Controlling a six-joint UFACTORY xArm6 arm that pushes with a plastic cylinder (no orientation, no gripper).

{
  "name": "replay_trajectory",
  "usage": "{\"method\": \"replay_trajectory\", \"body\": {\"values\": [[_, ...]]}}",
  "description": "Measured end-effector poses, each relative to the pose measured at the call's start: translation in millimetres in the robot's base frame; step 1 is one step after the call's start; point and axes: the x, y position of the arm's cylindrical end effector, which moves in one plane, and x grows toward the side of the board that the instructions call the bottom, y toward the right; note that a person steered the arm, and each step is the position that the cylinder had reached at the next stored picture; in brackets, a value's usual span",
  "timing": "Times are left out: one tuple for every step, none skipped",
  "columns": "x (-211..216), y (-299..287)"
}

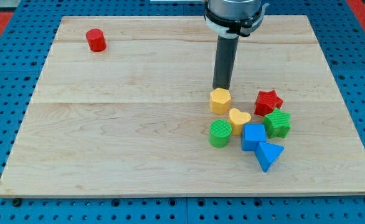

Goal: Push the red circle into the yellow blocks

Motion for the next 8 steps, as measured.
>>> {"method": "replay_trajectory", "body": {"values": [[-32, -20], [-106, -55], [-168, -126], [-184, -227], [-172, -255], [-137, -201], [-111, -160], [-127, -183]]}}
